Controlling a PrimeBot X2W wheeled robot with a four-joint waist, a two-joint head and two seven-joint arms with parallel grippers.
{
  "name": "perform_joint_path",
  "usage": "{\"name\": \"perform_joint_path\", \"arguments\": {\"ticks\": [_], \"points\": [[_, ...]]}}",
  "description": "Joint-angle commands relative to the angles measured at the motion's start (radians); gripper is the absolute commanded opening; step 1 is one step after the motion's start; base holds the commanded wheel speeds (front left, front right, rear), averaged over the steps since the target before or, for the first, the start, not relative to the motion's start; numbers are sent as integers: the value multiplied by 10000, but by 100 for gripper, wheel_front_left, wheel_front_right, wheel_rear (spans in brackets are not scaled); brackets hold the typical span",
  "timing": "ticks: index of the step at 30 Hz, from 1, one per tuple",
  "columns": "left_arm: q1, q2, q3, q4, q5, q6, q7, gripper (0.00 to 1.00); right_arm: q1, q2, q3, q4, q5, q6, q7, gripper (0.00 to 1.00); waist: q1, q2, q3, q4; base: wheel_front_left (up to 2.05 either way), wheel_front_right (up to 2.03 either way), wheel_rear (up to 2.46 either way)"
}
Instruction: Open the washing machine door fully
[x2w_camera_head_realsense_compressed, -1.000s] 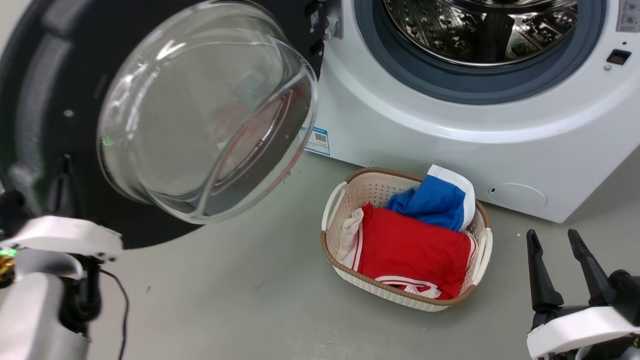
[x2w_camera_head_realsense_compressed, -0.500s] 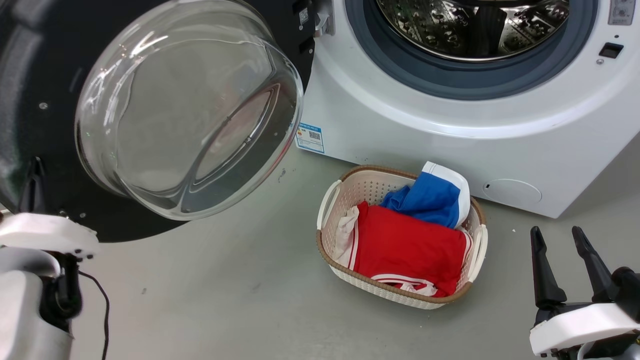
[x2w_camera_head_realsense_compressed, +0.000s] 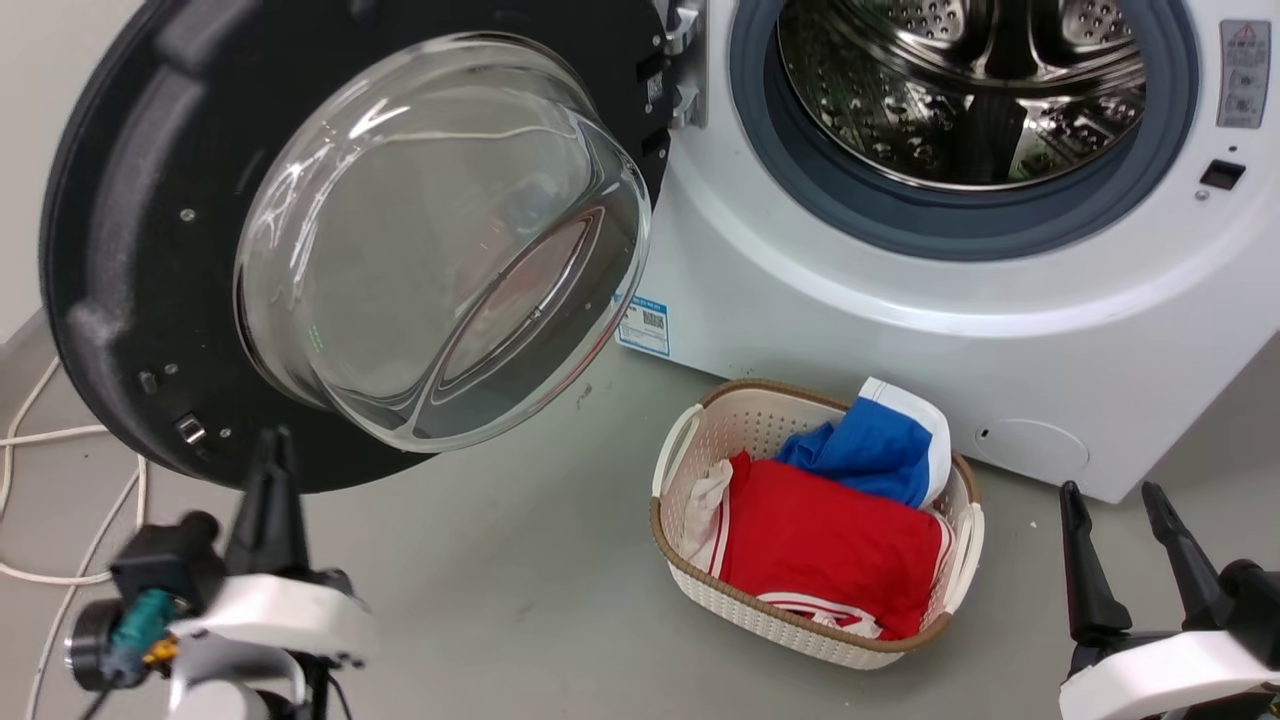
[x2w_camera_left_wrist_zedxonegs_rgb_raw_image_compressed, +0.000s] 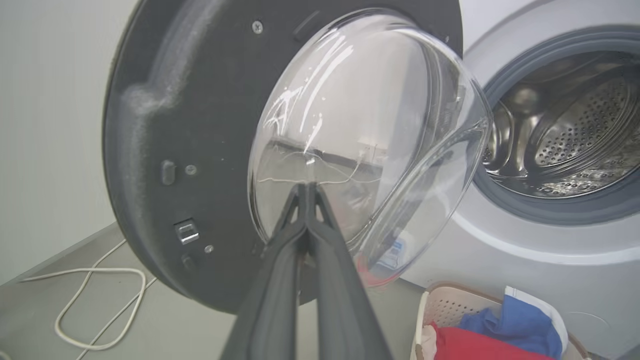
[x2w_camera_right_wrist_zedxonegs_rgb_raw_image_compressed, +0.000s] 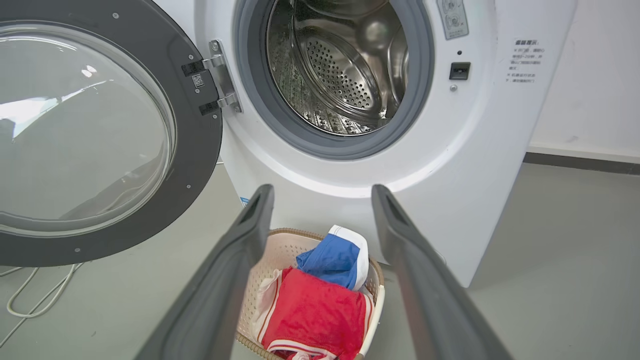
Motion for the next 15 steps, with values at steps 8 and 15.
{"name": "perform_joint_path", "arguments": {"ticks": [8,15], "points": [[779,-225,-1135,-1042,679,214,568,0,208,14,213,-74,-227,1,-92,100,0,0,-466,-310,0,0,0],[223,-431,-1900,-718,887,-289,613,85,328,6,237,-205,-490,1,-37,100,0,0,-657,-924,0,0,0]]}}
